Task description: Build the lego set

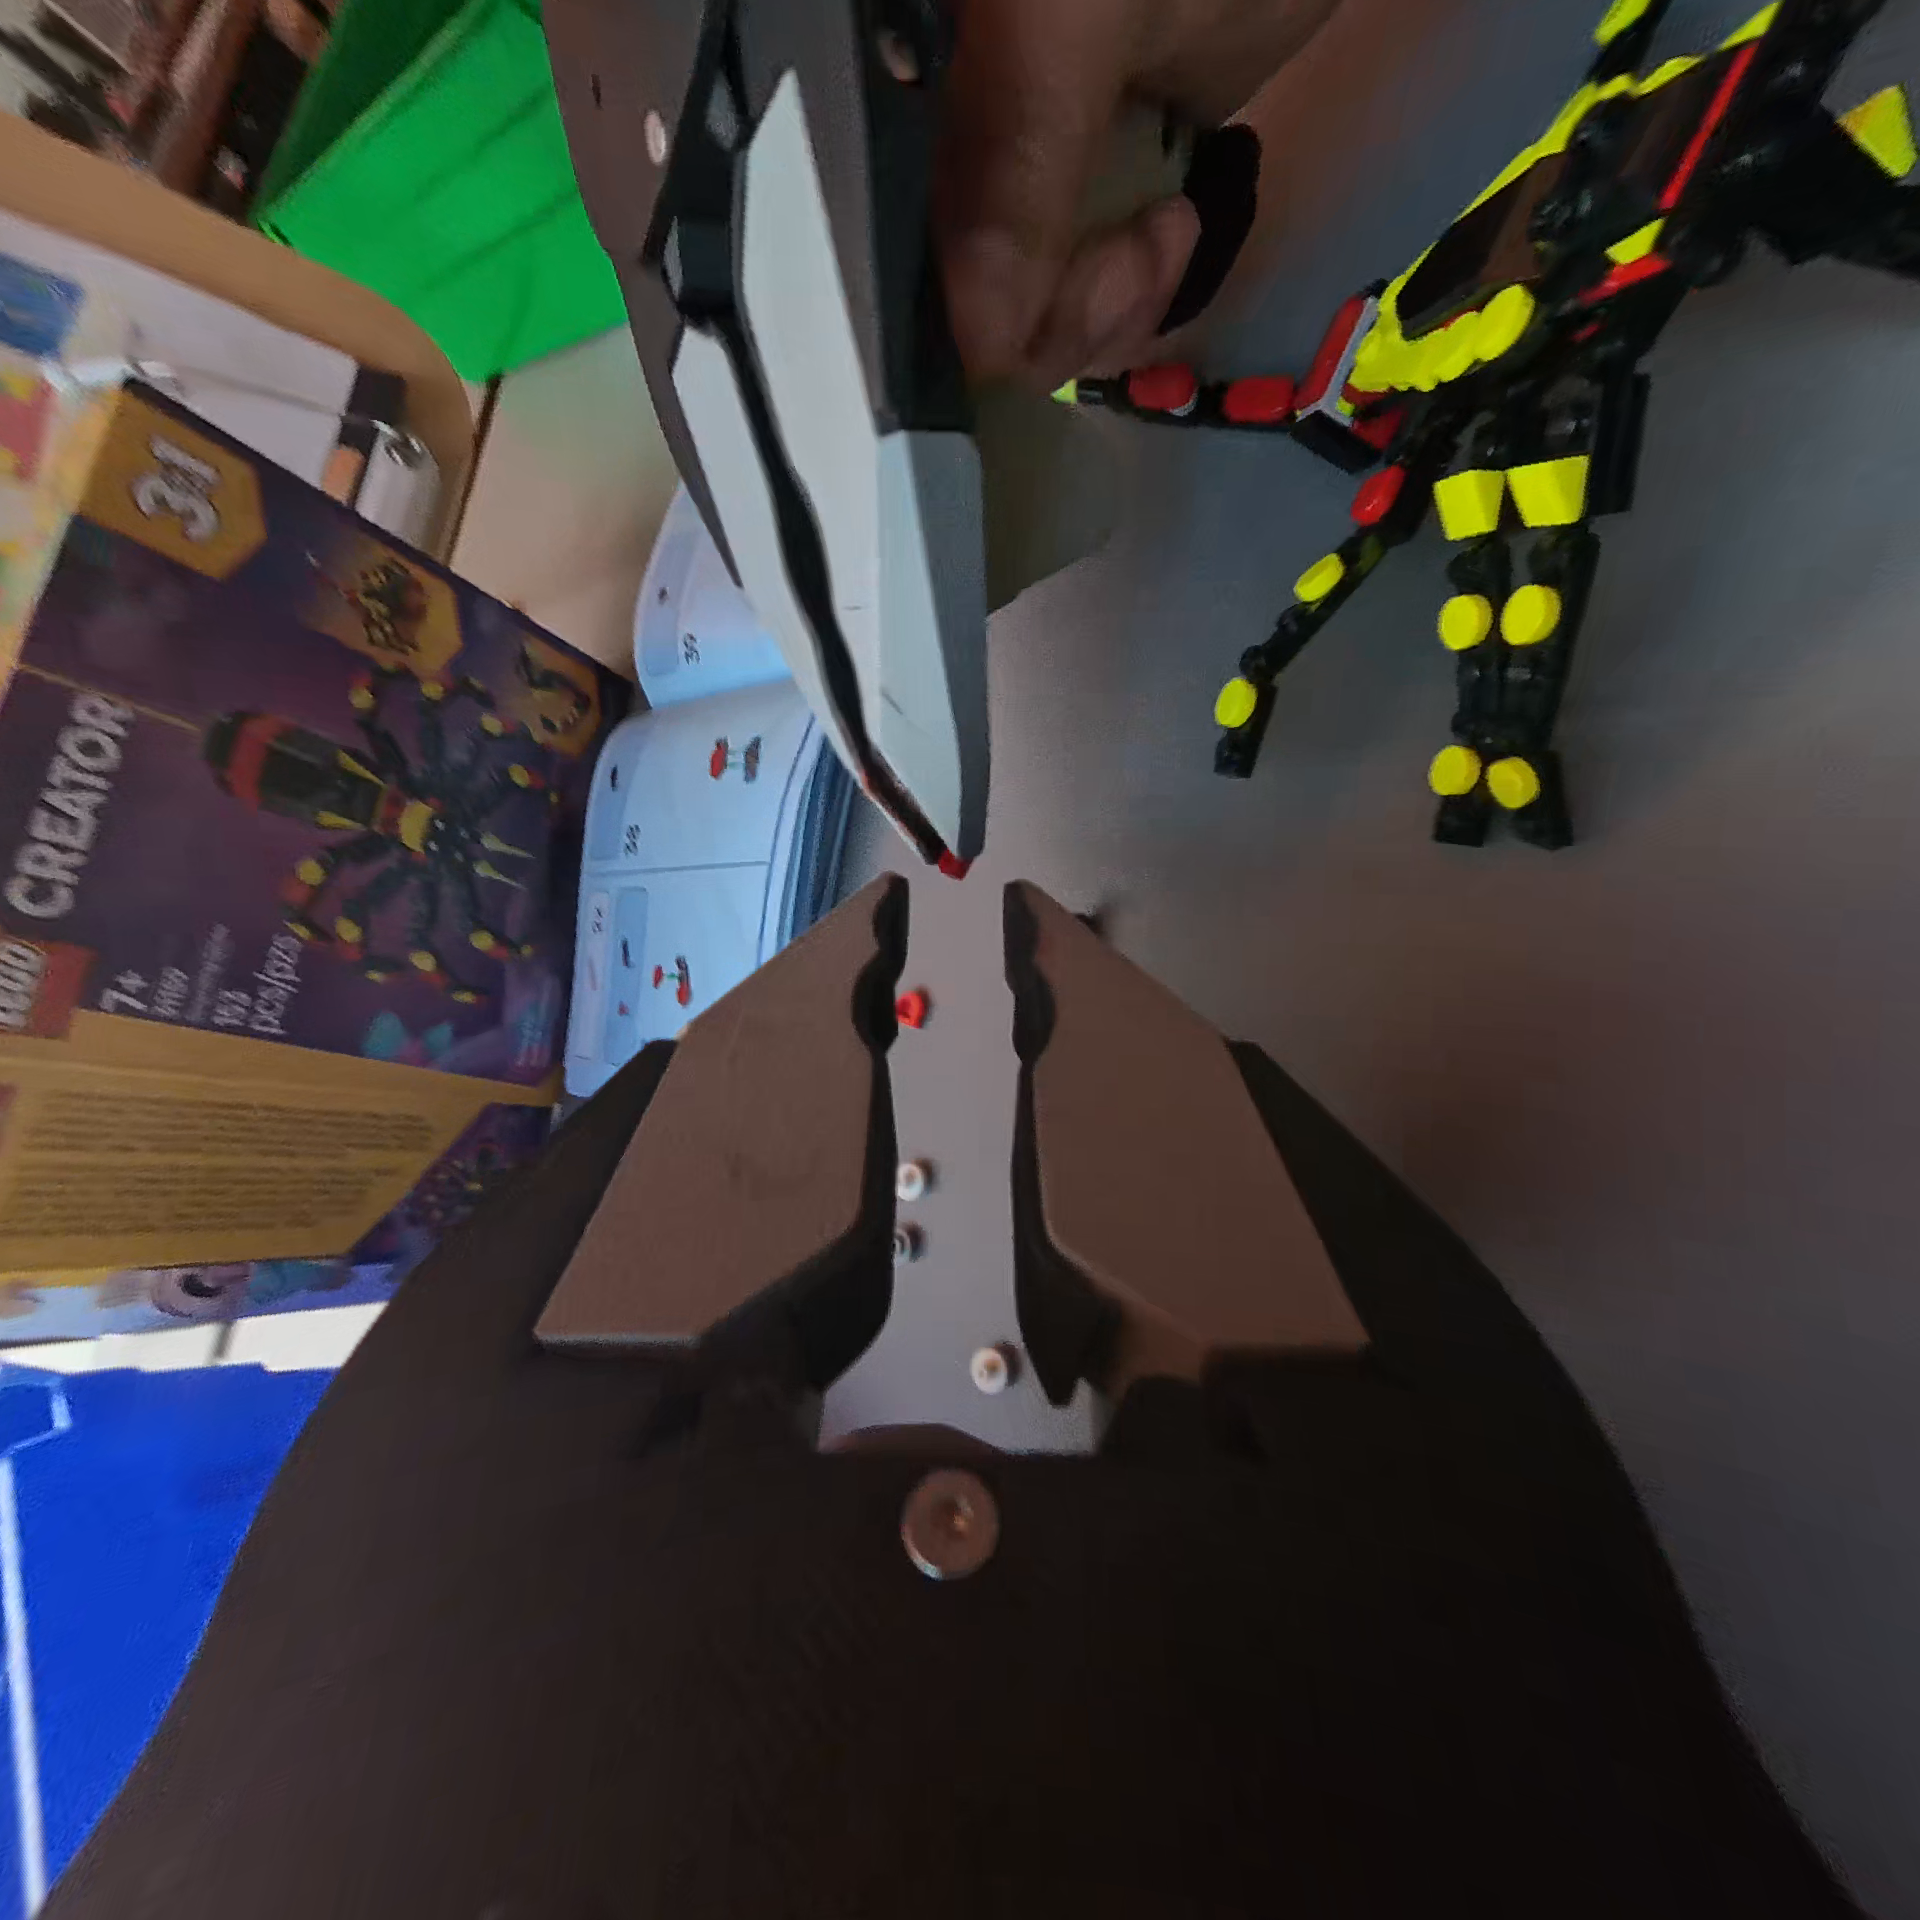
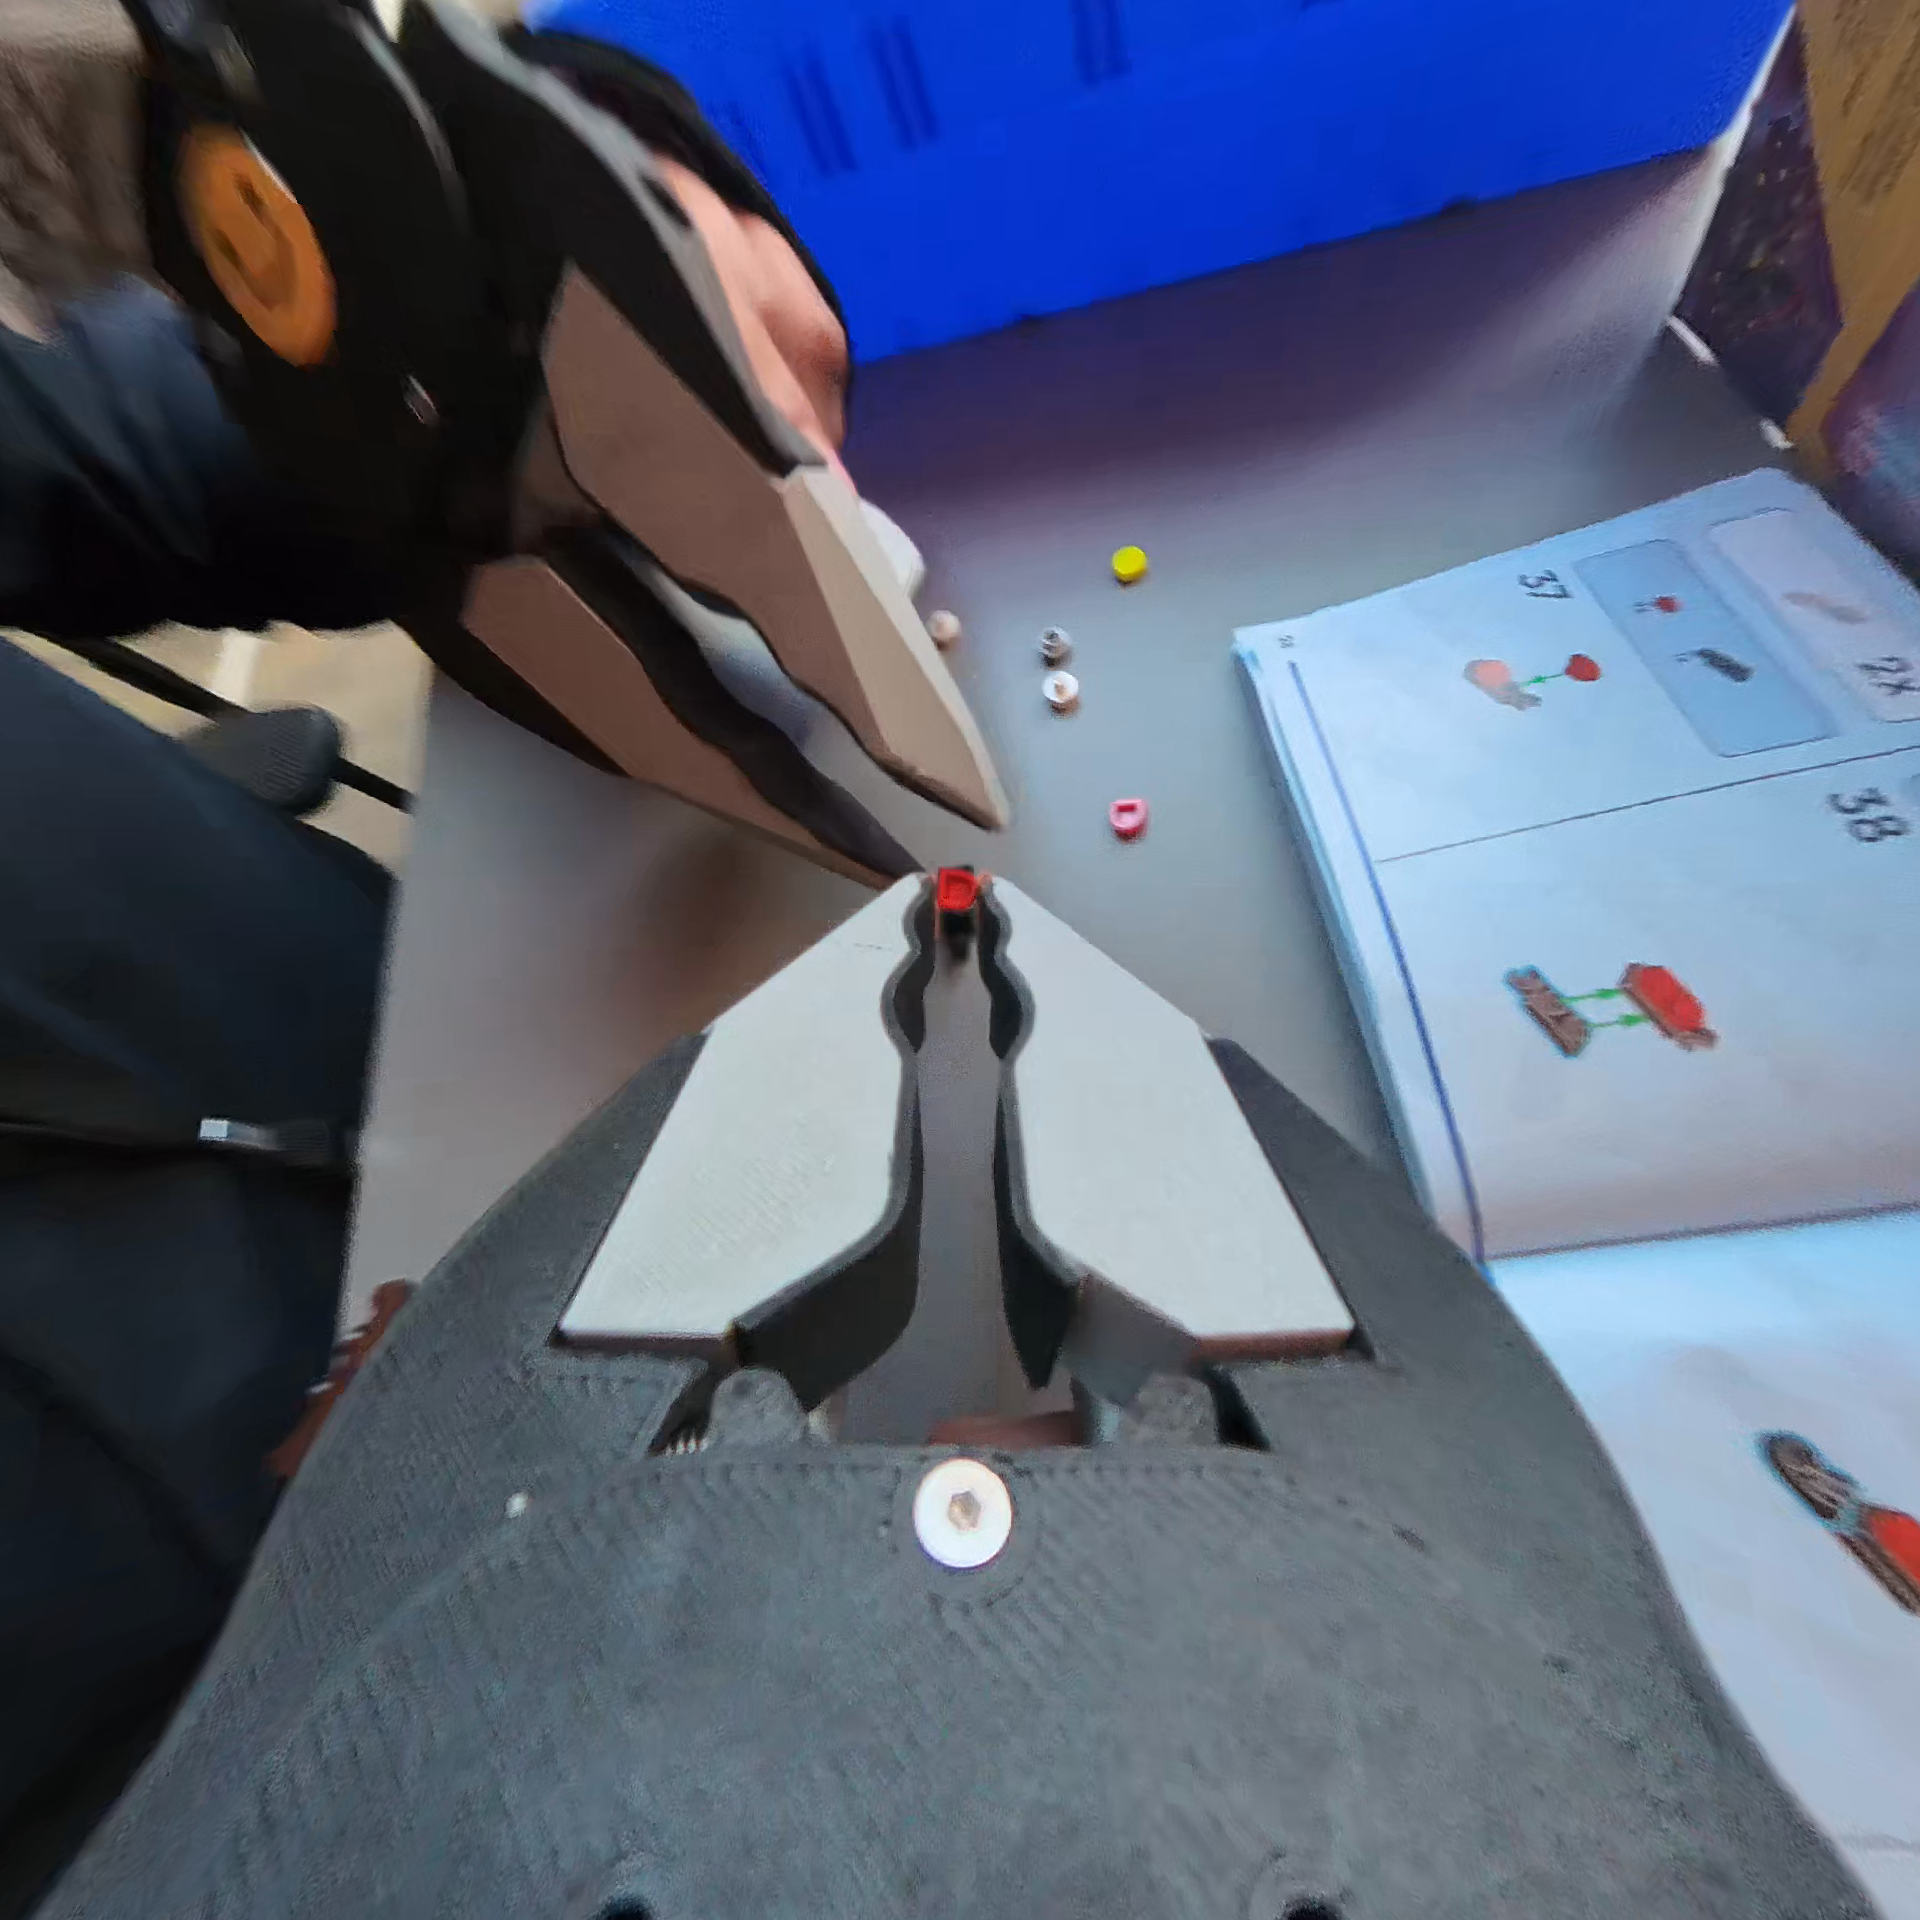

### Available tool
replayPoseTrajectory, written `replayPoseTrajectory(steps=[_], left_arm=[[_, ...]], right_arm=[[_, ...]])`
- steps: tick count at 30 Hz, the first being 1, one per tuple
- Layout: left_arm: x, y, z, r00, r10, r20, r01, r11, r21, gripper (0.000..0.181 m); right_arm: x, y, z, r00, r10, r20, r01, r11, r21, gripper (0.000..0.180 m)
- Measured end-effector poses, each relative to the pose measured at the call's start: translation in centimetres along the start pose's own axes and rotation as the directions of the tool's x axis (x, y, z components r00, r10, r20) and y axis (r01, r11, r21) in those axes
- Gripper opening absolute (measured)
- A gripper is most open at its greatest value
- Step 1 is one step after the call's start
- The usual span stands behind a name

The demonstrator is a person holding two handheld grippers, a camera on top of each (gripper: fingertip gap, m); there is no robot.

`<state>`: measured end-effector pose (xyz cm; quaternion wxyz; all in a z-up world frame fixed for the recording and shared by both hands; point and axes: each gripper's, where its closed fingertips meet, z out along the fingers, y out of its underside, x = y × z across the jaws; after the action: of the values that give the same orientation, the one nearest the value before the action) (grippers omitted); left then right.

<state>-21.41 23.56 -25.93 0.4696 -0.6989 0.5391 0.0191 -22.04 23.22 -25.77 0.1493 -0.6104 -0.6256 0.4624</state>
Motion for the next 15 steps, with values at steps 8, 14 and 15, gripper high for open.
replayPoseTrajectory(steps=[8,14,15], left_arm=[[-0.9,-2.0,-1.1,0.987,0.111,0.115,-0.123,0.987,0.103,0.0],[-0.8,-2.2,-1.1,0.986,0.117,0.116,-0.129,0.986,0.108,0.002],[-0.6,-2.3,-1.0,0.987,0.12,0.107,-0.132,0.985,0.114,0.007]], right_arm=[[-1.8,-1.5,-1.5,0.968,0.141,0.205,-0.166,0.981,0.106,0.004],[-1.9,-1.6,-1.7,0.946,0.199,0.254,-0.234,0.966,0.114,0.004],[-1.9,-1.6,-1.7,0.944,0.205,0.259,-0.241,0.964,0.114,0.004]])
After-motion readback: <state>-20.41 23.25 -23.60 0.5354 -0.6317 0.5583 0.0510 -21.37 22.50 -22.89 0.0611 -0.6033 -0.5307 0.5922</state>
